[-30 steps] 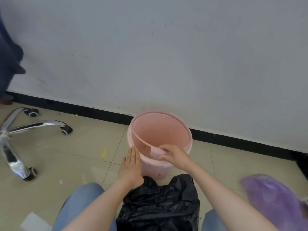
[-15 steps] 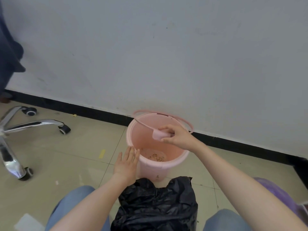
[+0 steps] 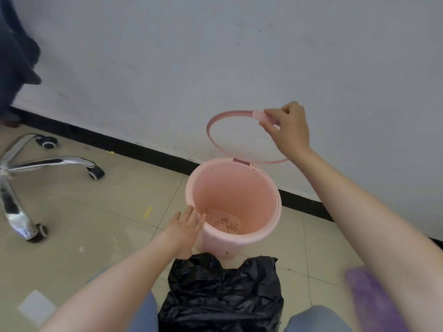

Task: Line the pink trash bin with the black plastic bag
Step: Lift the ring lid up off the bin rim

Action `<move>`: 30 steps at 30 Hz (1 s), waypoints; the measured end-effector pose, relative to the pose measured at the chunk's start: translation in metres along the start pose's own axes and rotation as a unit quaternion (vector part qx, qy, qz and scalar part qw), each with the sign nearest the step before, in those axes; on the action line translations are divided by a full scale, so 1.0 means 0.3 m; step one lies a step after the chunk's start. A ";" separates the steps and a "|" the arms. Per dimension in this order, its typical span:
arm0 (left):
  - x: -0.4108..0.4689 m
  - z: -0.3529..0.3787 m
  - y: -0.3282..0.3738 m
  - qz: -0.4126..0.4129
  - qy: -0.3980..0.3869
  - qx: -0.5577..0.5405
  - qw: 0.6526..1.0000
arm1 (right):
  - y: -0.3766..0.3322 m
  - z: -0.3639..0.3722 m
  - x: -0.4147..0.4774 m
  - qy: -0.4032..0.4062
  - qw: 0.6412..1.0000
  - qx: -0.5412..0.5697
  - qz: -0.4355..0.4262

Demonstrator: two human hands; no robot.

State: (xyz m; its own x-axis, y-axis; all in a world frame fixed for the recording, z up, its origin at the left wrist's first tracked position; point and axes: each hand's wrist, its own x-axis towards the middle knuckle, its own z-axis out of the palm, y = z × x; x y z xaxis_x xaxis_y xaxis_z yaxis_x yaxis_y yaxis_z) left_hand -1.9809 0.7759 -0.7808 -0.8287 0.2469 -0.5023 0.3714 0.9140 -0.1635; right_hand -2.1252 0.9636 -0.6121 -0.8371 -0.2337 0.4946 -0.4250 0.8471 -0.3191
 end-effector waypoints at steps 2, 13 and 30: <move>0.000 0.006 0.005 0.001 0.002 -0.004 1.000 | -0.001 0.035 0.025 0.031 0.996 -0.061 -0.062; -0.001 0.018 0.028 -0.023 0.012 -0.016 1.000 | 0.060 0.073 0.096 -0.209 0.969 -0.116 0.070; -0.013 0.040 0.047 -0.042 0.046 -0.056 0.996 | 0.135 0.089 -0.238 -0.269 0.957 -0.029 0.102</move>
State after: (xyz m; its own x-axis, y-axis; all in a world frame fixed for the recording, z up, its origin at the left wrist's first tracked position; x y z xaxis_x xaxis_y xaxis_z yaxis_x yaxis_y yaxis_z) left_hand -1.9674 0.7841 -0.7913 -0.8918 0.1926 -0.4095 0.2547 0.9616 -0.1024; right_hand -2.0918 1.0020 -0.6818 -0.9636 -0.2589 -0.0662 -0.2264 0.9225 -0.3127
